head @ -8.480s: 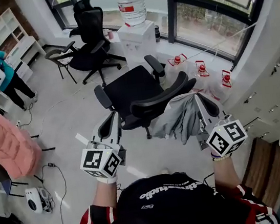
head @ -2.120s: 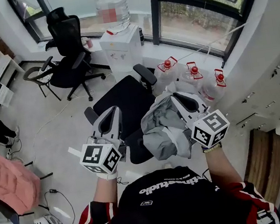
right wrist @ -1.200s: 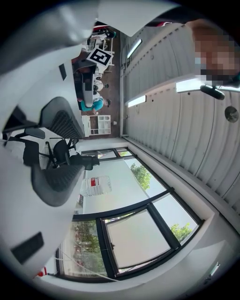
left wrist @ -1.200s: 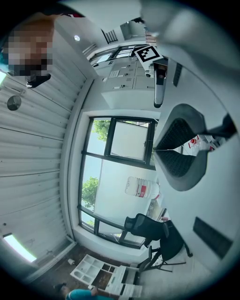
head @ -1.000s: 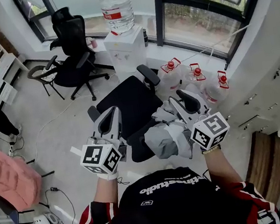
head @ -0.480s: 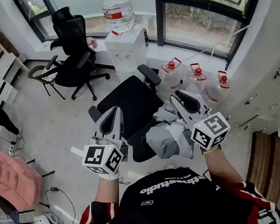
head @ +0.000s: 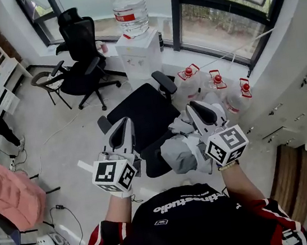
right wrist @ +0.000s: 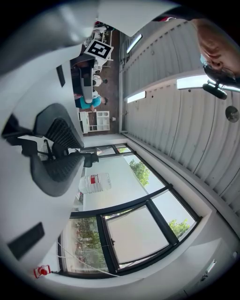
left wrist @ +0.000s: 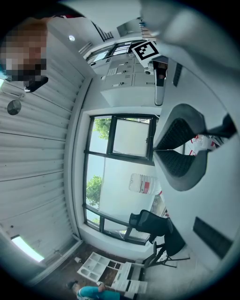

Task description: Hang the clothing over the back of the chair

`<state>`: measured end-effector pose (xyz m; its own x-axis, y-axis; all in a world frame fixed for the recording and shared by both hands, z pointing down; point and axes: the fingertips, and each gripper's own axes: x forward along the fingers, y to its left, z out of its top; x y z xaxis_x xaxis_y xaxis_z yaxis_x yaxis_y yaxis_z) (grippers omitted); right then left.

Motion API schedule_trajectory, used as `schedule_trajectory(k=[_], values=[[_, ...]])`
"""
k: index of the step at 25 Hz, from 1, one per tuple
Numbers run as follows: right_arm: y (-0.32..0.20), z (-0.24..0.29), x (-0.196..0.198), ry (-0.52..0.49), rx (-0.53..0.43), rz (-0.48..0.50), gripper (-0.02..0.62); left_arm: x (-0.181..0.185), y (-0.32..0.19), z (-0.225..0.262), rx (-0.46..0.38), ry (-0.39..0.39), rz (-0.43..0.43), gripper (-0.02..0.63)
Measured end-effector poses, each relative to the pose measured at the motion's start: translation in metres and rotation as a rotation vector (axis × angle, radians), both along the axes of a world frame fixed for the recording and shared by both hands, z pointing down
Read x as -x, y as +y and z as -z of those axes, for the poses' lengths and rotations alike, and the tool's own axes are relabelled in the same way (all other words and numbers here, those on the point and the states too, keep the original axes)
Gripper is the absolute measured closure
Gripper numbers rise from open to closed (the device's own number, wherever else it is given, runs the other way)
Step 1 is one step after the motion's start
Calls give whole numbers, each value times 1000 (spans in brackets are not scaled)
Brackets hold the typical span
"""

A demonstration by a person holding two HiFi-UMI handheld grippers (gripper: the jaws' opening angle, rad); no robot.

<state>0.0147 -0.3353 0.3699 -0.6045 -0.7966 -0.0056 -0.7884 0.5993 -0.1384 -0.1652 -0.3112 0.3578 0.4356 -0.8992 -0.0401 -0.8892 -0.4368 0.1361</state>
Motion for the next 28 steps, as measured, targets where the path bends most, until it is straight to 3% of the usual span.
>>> schedule_trajectory(k=[14,28], values=[[-10,-15,7,22,-5,-95,583,13,-2,-7,-19,-6,97,581],[-19,-26,5,49,5,-142,591,16,-5,-15,-12,-13,123,581]])
